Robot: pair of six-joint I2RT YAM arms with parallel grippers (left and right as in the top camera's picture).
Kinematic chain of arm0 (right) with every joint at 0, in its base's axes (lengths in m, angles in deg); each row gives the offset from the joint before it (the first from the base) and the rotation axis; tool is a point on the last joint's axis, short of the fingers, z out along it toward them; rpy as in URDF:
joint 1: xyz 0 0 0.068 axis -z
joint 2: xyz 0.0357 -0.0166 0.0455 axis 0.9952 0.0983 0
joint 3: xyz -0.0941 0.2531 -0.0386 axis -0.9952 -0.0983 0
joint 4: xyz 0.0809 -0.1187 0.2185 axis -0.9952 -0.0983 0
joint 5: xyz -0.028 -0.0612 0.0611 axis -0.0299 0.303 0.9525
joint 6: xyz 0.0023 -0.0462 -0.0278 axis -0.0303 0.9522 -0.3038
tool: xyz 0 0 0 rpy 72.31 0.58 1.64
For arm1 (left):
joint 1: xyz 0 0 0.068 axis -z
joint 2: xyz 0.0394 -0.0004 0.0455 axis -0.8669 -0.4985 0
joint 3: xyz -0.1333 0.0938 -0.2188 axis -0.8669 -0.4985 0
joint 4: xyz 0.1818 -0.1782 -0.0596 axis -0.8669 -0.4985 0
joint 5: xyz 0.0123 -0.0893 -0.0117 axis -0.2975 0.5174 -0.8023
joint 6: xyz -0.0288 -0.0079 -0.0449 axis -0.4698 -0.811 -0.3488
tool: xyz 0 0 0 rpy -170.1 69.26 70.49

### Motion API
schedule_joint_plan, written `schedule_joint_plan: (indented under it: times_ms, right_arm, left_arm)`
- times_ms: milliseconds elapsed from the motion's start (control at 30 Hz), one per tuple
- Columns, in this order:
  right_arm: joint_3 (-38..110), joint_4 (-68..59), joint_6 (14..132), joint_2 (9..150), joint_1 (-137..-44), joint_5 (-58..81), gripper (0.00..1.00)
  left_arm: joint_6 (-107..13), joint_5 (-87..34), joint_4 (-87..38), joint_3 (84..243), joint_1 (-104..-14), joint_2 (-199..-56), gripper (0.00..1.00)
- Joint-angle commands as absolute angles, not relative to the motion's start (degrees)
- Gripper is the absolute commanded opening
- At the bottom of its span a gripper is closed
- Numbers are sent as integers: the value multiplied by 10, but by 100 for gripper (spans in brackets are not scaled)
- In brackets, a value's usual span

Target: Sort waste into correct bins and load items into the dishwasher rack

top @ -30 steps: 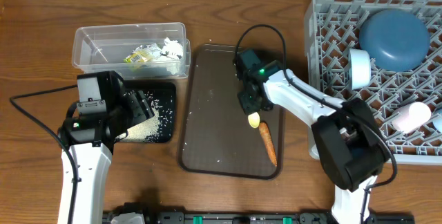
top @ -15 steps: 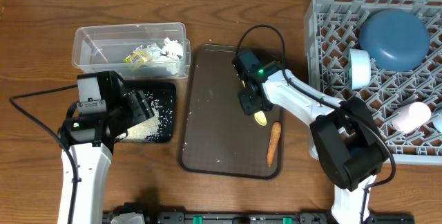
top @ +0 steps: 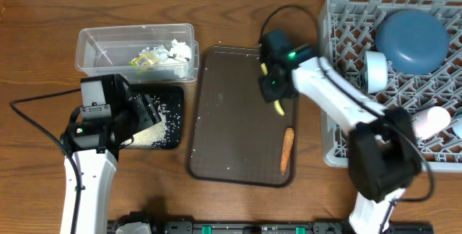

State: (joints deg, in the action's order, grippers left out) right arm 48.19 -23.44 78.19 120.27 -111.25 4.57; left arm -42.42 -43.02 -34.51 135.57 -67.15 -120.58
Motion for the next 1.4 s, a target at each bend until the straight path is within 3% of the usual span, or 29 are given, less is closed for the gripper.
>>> schedule_joint_plan:
  times_ms: [0, 333, 633, 1367]
  right_arm:
    - [510, -261, 840, 1154, -1086, 56, 1]
    - [518, -381, 905, 1048, -984, 56, 1]
    - [501, -429, 852, 1020, -867, 56, 1]
    - [358, -363, 788, 1020, -853, 62, 1]
  left_arm:
    - [-427, -433, -347, 1370, -674, -1203, 75]
    - [-427, -433, -342, 1370, -674, -1203, 75]
    - [-427, -433, -342, 1370, -674, -1203, 75]
    - [-427, -433, -338, 1370, -674, -1203, 75]
